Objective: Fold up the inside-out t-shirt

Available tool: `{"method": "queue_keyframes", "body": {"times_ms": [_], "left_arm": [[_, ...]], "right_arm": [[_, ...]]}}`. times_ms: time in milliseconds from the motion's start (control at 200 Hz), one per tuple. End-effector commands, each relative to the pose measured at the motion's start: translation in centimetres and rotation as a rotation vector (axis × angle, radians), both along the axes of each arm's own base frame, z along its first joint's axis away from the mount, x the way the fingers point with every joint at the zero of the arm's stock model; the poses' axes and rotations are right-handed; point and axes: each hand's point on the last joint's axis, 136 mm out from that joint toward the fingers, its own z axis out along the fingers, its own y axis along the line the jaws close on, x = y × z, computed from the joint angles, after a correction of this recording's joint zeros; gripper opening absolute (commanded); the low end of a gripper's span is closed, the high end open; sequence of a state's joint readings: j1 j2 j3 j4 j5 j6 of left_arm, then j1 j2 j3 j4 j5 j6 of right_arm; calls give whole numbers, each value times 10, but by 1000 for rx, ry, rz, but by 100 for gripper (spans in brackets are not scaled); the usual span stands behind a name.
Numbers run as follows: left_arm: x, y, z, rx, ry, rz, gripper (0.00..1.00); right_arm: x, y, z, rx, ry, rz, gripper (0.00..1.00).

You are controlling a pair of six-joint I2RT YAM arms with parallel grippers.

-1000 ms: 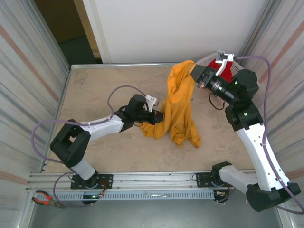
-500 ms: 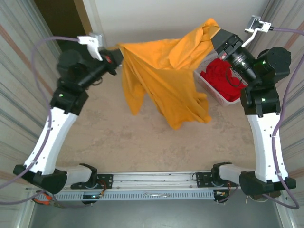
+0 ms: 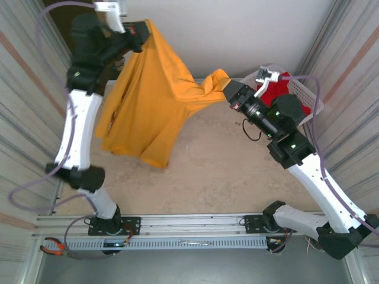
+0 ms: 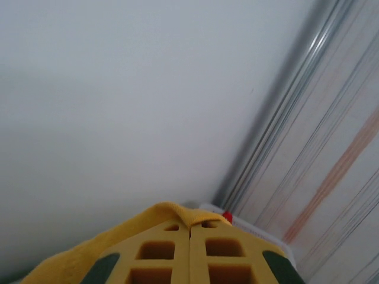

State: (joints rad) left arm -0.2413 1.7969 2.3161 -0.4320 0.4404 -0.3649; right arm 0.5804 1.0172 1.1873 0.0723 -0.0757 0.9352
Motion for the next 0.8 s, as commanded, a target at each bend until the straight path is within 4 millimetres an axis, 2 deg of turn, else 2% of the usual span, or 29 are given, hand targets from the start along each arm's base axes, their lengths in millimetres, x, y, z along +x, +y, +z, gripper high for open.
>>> {"method": "queue_keyframes", "body": {"times_ms": [0, 50, 95, 130, 145, 165, 190, 215, 235, 271, 291, 316, 336, 351, 366, 426, 531, 671, 771, 792], "left_arm": [[53, -25, -107, 35, 310, -78, 21], [65, -32, -139, 51, 386, -96, 31], [67, -36, -161, 61, 440, -111, 37], [64, -39, -173, 71, 468, -123, 41], [62, -40, -172, 76, 462, -126, 42], [59, -40, -182, 88, 481, -126, 44], [53, -41, -183, 94, 475, -122, 47], [46, -41, -190, 99, 487, -119, 50], [41, -41, -188, 99, 475, -118, 51], [30, -38, -194, 96, 488, -108, 52], [23, -36, -198, 94, 498, -100, 53], [13, -33, -199, 93, 509, -91, 53], [5, -31, -208, 98, 532, -85, 54], [-2, -29, -207, 98, 532, -76, 54], [-9, -26, -215, 101, 560, -65, 54], [-37, -13, -232, 97, 620, -8, 55], [-94, 9, -278, 111, 738, 99, 58], [-165, 39, -343, 144, 898, 234, 59], [-206, 54, -390, 151, 1028, 302, 60], [-213, 57, -400, 157, 1051, 316, 61]], "right_arm": [[28, -56, -57, 80, 141, -330, 0], [34, -77, -92, 59, 204, -430, 0], [37, -96, -136, 27, 298, -520, 0], [38, -112, -161, 6, 344, -574, 0], [38, -118, -173, -9, 362, -593, 0], [39, -126, -185, -24, 385, -616, 0], [39, -135, -203, -48, 421, -638, 0], [39, -145, -220, -80, 453, -659, 8], [39, -151, -232, -104, 483, -663, 19], [36, -162, -250, -133, 544, -681, 43], [33, -167, -260, -145, 575, -685, 54], [30, -171, -267, -161, 596, -683, 61], [27, -173, -269, -177, 600, -682, 63], [24, -173, -271, -193, 600, -679, 65], [22, -173, -269, -204, 591, -676, 66], [13, -172, -267, -247, 572, -661, 67], [4, -162, -268, -345, 577, -581, 67], [-1, -133, -289, -522, 626, -405, 69], [2, -105, -313, -655, 656, -271, 74], [4, -100, -324, -686, 681, -245, 74]]}}
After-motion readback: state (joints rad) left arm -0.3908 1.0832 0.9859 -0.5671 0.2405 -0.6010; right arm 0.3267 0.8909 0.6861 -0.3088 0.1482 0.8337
